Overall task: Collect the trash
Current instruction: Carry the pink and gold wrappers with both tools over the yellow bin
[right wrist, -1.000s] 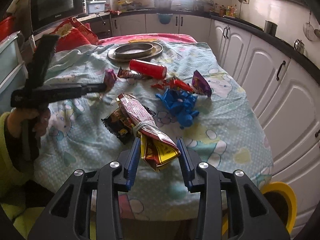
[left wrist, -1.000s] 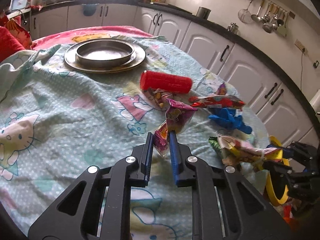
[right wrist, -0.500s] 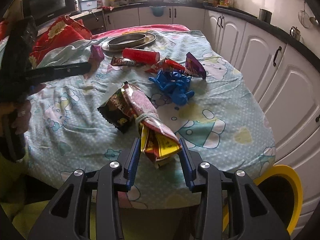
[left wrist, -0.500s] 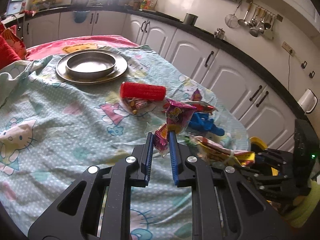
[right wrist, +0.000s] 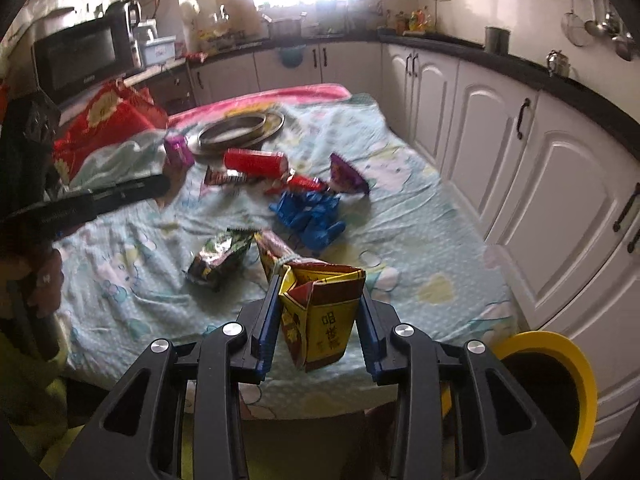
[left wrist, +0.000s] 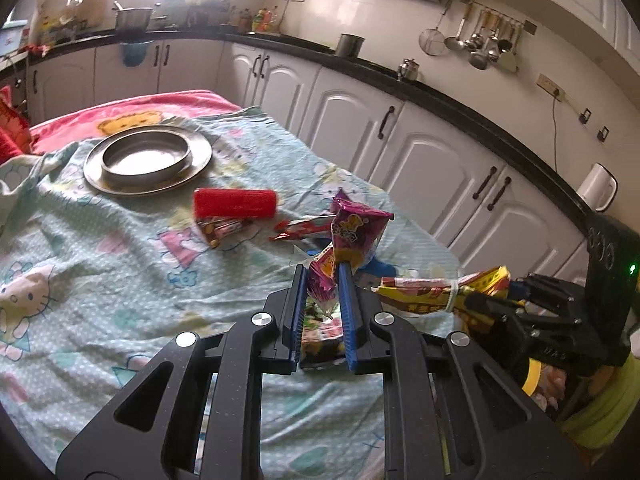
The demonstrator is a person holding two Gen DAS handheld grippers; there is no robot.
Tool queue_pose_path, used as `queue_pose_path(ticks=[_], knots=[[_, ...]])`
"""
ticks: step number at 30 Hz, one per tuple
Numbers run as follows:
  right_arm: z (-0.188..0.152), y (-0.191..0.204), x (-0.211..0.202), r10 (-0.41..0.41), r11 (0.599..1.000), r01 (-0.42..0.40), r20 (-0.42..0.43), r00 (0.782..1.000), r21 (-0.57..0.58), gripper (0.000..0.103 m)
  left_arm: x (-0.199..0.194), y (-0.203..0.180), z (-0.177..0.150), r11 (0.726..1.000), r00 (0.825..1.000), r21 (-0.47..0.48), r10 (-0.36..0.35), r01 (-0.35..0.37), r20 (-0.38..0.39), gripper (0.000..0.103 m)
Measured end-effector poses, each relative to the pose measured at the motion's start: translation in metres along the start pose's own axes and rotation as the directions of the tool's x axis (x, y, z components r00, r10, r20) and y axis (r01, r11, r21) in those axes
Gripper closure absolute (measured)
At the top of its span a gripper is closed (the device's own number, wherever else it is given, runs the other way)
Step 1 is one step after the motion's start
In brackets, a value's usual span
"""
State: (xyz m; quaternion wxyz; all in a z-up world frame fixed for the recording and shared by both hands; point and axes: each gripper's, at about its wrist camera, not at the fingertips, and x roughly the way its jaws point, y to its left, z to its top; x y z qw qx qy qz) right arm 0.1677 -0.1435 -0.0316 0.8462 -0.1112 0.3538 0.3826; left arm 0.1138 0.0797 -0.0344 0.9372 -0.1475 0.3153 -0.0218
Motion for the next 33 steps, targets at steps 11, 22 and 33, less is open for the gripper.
queue_pose_path(ticks=[11, 22, 33], knots=[[-0.005, -0.031, -0.063, -0.059, 0.994, 0.045, 0.131, 0.990, 0.104, 0.070, 0.007, -0.043, 0.001, 0.995, 0.998, 0.078, -0.060, 0.061, -0.018, 0.092], [-0.021, -0.063, -0.102, -0.133, 0.974, 0.097, 0.172, 0.976, 0.204, 0.070, 0.016, -0.089, -0.005, 0.979, 0.993, 0.167, -0.110, 0.117, -0.047, 0.092], [-0.043, -0.085, -0.125, -0.197, 0.954, 0.148, 0.170, 0.966, 0.262, 0.070, 0.021, -0.125, -0.016, 0.960, 0.986, 0.228, -0.148, 0.161, -0.073, 0.092]])
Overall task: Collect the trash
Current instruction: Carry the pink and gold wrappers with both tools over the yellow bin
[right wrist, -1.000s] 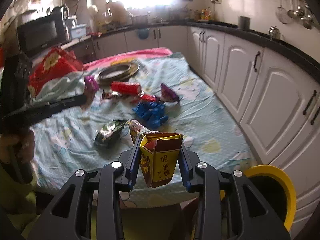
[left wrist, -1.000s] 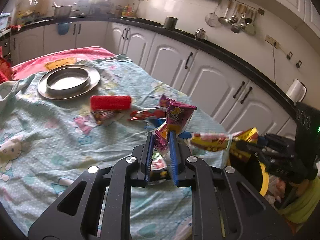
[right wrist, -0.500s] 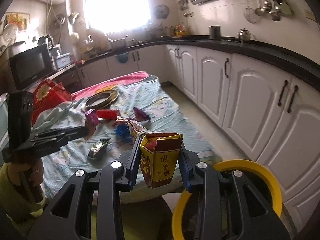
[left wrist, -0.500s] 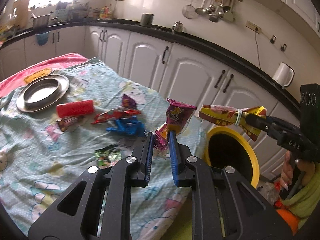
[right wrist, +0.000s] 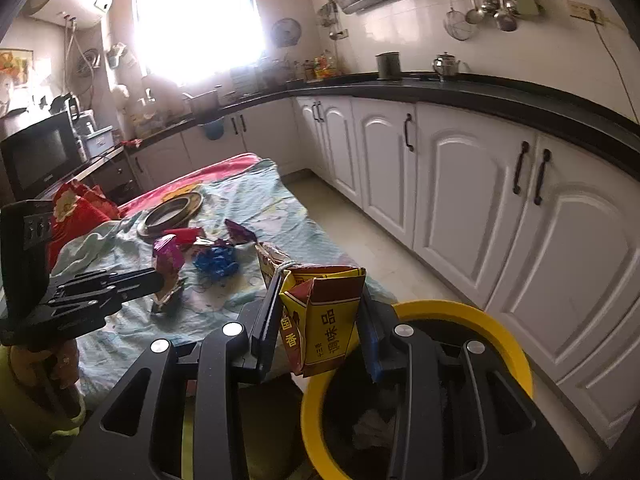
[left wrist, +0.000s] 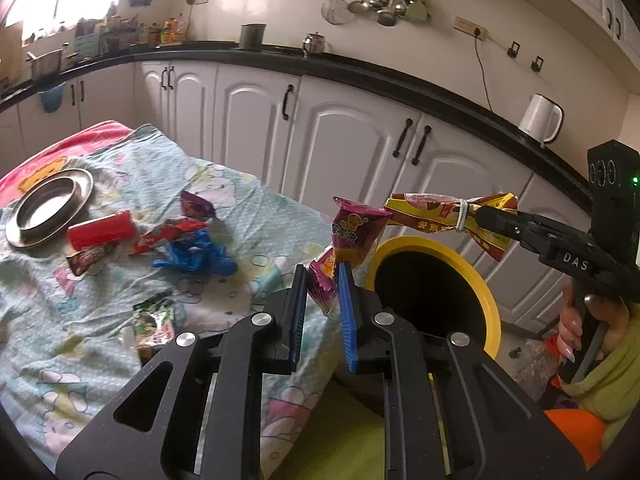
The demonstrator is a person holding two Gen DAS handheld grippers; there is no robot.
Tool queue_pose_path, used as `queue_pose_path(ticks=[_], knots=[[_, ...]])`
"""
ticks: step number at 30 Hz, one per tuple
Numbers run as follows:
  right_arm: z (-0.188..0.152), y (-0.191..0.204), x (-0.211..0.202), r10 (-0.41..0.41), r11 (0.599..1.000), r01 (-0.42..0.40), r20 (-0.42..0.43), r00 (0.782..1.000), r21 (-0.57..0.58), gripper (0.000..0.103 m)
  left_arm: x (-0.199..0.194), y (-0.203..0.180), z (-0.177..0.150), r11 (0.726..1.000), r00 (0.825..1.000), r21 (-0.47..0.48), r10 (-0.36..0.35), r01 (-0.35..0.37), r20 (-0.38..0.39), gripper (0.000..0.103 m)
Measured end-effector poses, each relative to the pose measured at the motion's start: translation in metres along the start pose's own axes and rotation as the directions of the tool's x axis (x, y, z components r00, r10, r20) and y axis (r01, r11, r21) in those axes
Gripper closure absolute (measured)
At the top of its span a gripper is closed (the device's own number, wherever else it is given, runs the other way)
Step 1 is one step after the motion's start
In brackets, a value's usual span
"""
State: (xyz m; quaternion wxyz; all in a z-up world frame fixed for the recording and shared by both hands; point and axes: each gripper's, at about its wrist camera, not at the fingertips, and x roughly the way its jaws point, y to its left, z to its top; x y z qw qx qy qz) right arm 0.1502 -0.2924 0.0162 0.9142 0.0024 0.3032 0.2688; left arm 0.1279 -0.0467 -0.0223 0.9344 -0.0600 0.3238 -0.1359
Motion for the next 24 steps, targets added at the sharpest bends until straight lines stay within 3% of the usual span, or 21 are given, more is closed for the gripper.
queue_pose_path(ticks=[24], knots=[[-0.034, -0.063, -0.026, -0.139, 0.987, 0.140, -0.007, 0.990, 0.081, 0.070, 0.031, -0.070, -0.014, 0.986, 0.994, 0.133, -0.088, 0.097, -0.071, 0.092]])
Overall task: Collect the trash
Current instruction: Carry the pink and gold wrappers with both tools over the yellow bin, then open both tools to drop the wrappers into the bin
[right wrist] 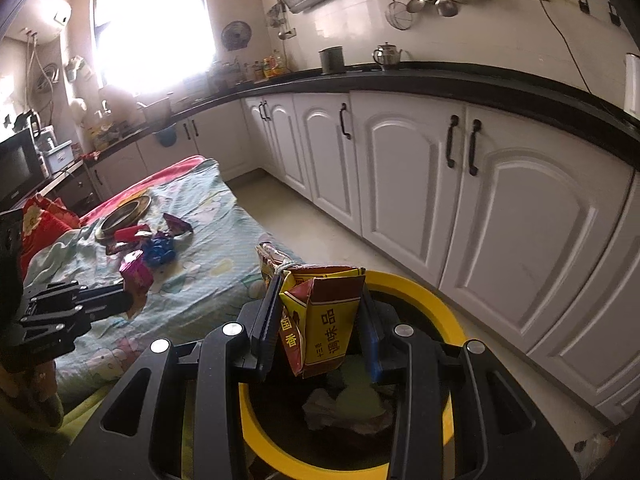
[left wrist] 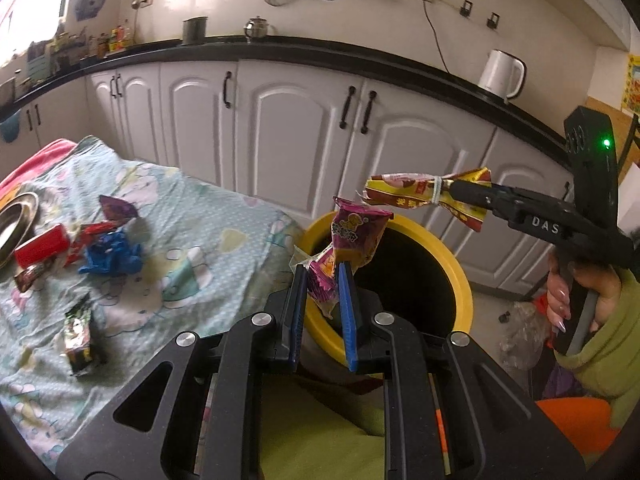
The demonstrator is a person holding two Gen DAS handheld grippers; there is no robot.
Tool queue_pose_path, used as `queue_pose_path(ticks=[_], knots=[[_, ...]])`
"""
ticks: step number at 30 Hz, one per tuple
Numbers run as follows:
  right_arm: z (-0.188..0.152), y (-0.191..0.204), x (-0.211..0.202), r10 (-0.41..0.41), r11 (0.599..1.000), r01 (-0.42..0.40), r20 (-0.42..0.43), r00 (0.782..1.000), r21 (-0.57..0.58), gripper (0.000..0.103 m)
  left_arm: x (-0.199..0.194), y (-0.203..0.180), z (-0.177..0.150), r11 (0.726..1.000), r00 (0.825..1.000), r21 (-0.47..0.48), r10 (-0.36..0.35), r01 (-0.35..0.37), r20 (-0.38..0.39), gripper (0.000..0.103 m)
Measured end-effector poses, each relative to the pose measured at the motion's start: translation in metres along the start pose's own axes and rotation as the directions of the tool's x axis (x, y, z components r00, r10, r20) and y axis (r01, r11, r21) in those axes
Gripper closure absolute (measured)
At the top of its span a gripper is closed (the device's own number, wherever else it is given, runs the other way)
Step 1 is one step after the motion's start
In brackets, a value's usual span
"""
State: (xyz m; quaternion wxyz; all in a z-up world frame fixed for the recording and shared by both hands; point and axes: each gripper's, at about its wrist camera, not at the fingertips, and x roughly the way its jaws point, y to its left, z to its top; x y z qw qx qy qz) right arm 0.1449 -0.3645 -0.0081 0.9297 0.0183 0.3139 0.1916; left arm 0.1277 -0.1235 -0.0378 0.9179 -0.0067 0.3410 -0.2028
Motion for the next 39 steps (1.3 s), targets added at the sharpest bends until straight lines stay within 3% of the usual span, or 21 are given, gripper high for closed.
queue_pose_path(ticks=[24, 39], knots=[[-0.033, -0.052, 0.006, -0.054, 0.996, 0.059, -0.067, 0.996, 0.070, 0.070, 0.072, -0.062, -0.018, 0.985, 0.986, 0.151, -0.063, 0.086, -0.153, 0.092], [-0.043, -0.063, 0.022, -0.040, 0.992, 0.054, -0.118, 0.992, 0.113, 0.069, 0.090, -0.068, -0.020, 0.984, 0.980, 0.156, -0.052, 0.083, -0.193, 0.085]])
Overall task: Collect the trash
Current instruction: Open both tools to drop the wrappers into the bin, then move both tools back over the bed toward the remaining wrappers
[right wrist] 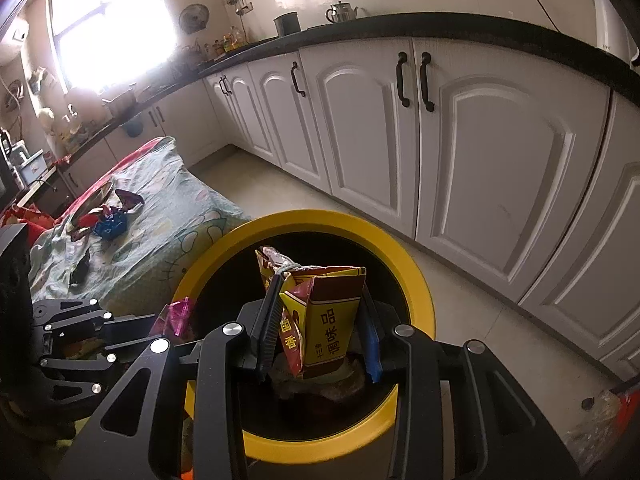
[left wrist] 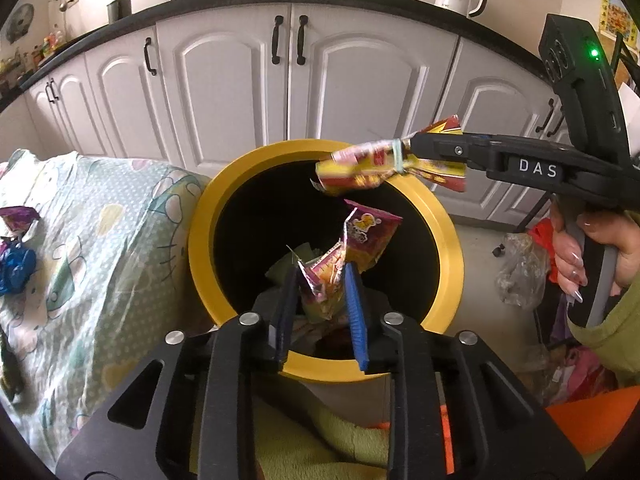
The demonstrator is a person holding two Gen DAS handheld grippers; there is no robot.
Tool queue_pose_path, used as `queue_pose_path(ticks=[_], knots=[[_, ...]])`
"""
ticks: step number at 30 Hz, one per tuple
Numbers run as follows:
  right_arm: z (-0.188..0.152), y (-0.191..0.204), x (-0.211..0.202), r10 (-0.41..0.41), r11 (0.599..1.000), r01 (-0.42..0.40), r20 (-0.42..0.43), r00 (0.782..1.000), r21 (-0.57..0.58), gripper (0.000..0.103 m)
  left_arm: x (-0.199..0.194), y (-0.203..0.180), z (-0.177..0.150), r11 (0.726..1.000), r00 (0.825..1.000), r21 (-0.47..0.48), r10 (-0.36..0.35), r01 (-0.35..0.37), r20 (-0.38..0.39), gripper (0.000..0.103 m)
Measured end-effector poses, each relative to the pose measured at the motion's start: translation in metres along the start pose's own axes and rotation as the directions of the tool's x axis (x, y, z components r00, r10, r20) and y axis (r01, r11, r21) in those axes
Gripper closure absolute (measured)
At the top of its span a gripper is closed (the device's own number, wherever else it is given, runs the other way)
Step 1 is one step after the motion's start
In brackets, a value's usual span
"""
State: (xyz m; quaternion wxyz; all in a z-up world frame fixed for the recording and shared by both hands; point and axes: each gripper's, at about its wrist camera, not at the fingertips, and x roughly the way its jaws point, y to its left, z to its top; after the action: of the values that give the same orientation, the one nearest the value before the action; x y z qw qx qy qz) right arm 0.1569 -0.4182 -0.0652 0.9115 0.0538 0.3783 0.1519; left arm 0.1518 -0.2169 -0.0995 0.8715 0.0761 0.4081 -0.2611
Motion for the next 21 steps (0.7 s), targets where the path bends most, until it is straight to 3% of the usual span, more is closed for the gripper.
queue_pose_path(ticks=[2, 5, 7, 9, 11, 13, 21], knots=[[0.000, -0.002, 0.001, 0.003, 1.000, -0.003, 0.000, 1.000, 0.016, 0.068, -0.001, 0.002, -0.001, 1.000, 1.000, -0.005, 0.004, -0.004, 0.000, 0.073], [0.000, -0.005, 0.002, 0.007, 0.999, -0.007, -0.003, 1.000, 0.044, 0.047, -0.002, 0.006, -0.002, 1.000, 1.000, -0.023, 0.020, -0.020, -0.003, 0.060], [-0.001, -0.007, 0.000, 0.003, 0.998, -0.003, 0.003, 1.000, 0.059, 0.046, -0.003, 0.009, -0.002, 0.999, 1.000, -0.040, 0.029, -0.029, 0.001, 0.049], [0.000, -0.009, 0.000, -0.004, 0.998, 0.004, 0.004, 1.000, 0.065, 0.043, -0.006, 0.013, -0.003, 0.998, 1.000, -0.060, 0.030, -0.030, 0.005, 0.043], [0.000, -0.010, -0.002, -0.011, 0.997, 0.010, 0.013, 1.000, 0.074, 0.039, -0.009, 0.015, -0.003, 0.997, 0.999, -0.072, 0.042, -0.041, 0.012, 0.025], [0.001, -0.010, -0.003, -0.013, 0.997, 0.011, 0.019, 1.000, 0.077, 0.035, -0.014, 0.019, -0.005, 0.994, 0.998, -0.090, 0.056, -0.054, 0.023, 0.013], [0.004, -0.002, -0.009, -0.037, 0.997, 0.034, 0.046, 0.998, 0.067, 0.019, -0.036, 0.035, -0.005, 0.983, 0.988, -0.134, 0.136, -0.125, 0.070, 0.011]])
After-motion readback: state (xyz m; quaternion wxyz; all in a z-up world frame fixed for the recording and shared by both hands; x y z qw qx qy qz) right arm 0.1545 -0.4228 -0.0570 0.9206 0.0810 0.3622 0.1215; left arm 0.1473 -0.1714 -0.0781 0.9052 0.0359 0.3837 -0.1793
